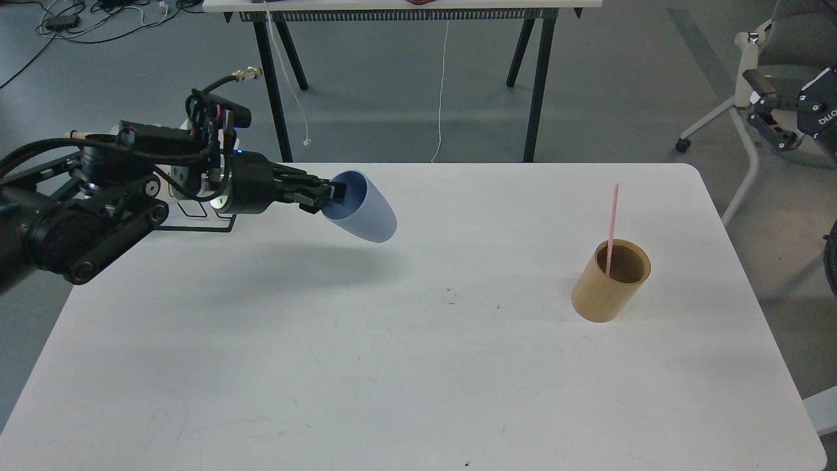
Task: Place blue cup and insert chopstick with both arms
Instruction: 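Carry the blue cup toward table center and set it down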
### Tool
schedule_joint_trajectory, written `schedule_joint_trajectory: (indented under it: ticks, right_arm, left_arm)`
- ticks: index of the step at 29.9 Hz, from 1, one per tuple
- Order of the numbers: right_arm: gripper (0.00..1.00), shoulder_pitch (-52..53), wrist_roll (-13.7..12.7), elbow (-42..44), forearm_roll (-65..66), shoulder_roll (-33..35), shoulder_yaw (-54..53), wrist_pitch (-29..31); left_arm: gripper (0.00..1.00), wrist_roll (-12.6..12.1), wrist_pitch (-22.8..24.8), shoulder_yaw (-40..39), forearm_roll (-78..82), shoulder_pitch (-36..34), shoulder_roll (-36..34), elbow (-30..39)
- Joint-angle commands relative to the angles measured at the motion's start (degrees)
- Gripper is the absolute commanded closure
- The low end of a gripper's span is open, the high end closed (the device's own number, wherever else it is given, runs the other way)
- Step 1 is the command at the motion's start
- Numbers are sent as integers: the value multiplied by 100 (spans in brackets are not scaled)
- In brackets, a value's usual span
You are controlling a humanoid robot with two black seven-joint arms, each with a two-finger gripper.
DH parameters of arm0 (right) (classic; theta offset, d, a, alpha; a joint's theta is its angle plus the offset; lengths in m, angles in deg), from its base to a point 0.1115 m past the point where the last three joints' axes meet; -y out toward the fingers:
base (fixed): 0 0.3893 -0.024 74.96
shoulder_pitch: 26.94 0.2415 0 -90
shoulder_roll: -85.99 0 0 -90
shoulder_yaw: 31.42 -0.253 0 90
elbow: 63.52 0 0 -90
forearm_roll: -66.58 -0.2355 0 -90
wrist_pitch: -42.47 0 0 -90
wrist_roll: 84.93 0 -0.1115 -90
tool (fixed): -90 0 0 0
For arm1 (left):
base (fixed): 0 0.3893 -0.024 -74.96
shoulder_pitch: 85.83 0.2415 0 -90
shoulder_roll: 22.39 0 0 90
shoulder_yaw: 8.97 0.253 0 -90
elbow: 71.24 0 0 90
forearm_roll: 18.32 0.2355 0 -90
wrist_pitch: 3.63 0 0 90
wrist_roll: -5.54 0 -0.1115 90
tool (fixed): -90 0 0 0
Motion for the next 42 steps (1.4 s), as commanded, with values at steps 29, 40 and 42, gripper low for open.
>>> schedule_joint_trajectory:
  ticks: [29, 40, 42]
  right_arm:
    - [2, -170, 0, -24, -24, 27, 17, 0]
    - [2, -187, 0, -24, -24, -8, 25, 0]
    - [2, -187, 0, -15, -24, -25, 17, 0]
  left_arm:
    - [97, 0, 0, 1293, 1671, -273, 2555, -1622]
    - [96, 0, 0, 1293, 1671, -317, 2362, -1754]
    - [96, 0, 0, 1284, 1671, -326, 2239, -1754]
